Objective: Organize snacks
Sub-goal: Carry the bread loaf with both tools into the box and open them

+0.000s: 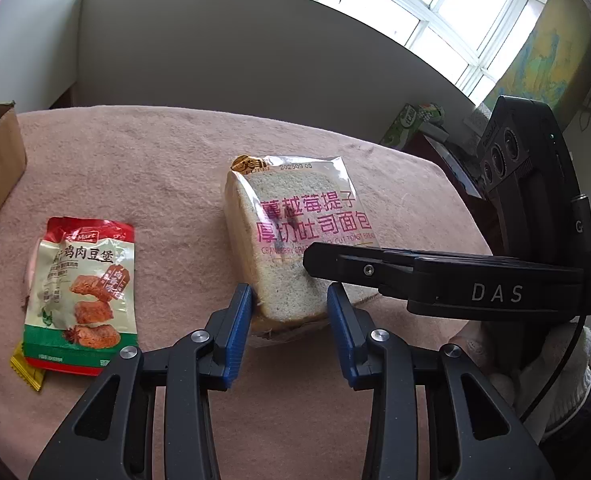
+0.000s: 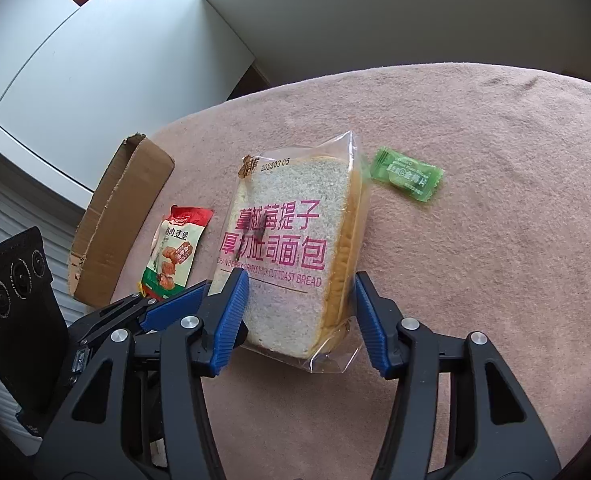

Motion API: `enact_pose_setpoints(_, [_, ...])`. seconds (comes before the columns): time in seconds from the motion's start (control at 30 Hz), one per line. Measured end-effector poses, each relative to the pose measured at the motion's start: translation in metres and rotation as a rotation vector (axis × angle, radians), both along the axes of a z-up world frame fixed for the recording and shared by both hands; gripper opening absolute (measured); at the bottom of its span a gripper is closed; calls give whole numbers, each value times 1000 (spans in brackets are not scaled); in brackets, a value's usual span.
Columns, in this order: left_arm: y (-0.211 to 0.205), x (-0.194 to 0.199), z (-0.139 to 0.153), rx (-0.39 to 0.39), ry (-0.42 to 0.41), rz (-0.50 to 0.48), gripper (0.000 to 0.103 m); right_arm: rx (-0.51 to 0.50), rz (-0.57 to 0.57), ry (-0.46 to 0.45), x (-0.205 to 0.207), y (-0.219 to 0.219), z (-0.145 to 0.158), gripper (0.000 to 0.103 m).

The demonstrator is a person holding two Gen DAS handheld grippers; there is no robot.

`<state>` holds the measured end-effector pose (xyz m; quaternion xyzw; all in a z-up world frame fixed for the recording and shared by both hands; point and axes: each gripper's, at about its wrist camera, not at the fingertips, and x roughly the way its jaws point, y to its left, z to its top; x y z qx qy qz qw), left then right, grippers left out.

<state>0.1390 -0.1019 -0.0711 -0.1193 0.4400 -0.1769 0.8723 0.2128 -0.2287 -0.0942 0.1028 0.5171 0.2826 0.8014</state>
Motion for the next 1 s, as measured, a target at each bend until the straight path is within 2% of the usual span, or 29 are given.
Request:
enact_pose_setpoints(0.23, [10,-12,12,-4,-46,0,36,4,2,-46,-12,8,20,55])
enact_pose_setpoints(0.43, [35,-29,24,-34,-91,14,36,-5,26,-89,-22,26,41,55])
enact_pose_setpoints(1.0, [124,-75,68,-4,-266,168,36,9,159,-207,-44,133,97,55])
